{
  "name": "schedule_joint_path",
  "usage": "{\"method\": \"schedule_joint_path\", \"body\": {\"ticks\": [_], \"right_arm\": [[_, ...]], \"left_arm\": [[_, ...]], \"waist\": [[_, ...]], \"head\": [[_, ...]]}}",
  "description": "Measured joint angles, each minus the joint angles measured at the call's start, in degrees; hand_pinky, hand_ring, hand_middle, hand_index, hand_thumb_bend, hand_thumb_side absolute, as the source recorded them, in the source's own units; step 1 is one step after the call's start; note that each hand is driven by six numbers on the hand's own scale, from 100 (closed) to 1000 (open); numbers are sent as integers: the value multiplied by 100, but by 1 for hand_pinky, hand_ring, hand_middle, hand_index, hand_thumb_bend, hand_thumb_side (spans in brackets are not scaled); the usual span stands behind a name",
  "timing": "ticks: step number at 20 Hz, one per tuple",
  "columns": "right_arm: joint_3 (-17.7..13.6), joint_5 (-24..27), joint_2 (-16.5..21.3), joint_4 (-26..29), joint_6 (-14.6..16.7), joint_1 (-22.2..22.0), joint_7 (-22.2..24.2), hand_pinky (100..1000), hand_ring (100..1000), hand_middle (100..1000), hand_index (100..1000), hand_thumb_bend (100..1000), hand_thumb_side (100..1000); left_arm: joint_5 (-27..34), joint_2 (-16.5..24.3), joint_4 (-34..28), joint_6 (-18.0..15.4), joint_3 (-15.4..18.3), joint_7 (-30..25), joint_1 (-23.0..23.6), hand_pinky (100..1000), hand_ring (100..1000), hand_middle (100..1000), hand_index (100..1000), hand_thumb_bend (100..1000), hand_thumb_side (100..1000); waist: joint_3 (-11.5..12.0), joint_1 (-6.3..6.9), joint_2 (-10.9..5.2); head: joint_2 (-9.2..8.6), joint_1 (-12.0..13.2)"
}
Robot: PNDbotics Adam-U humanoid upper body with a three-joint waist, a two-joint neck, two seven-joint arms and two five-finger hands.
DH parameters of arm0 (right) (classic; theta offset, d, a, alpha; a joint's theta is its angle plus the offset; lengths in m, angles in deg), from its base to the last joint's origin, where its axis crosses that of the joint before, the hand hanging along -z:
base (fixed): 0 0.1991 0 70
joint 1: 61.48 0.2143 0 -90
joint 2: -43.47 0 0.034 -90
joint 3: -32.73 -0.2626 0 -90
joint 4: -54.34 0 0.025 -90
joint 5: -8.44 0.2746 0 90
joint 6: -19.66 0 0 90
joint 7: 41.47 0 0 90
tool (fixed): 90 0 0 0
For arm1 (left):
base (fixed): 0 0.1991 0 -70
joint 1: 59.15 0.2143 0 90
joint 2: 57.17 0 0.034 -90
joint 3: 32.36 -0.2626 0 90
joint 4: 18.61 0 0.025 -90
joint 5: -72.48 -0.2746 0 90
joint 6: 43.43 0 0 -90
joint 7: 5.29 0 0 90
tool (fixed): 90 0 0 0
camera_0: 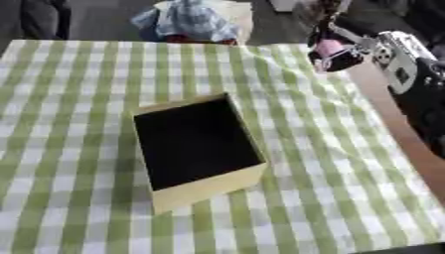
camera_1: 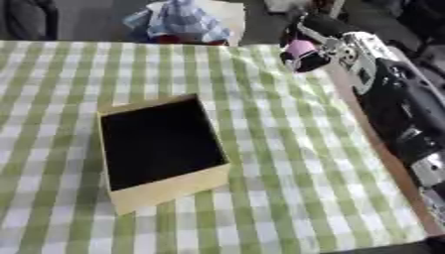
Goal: Pick up objects on the table and place them in the box.
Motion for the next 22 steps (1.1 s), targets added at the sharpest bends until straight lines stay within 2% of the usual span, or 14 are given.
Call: {"method": "schedule_joint_path", "body": {"ticks": [8,15,22], "right_arm": [[415,527,-241,896,252,302,422,484,398,498,634,100,100],[959,945,-649,1612,497,570,960,488,403,501,636,100,100],[1335,1025,-1074,1568,595,577,1486,485,406,502,635,100,175]], "left_arm": [[3,0,1,3,0,-5,2,787,524,516,714,100,881],[8,-4,1,10,-2,-31,2,787,523,516,714,100,880],[10,-50,1,2,-2,-42,1,787,523,515,713,100,881]], "waist": [[35,-5,-31],[120,-6,-56],[172,1,-56]], "head": [[2,-31],[2,-88],[-3,-127]]}}
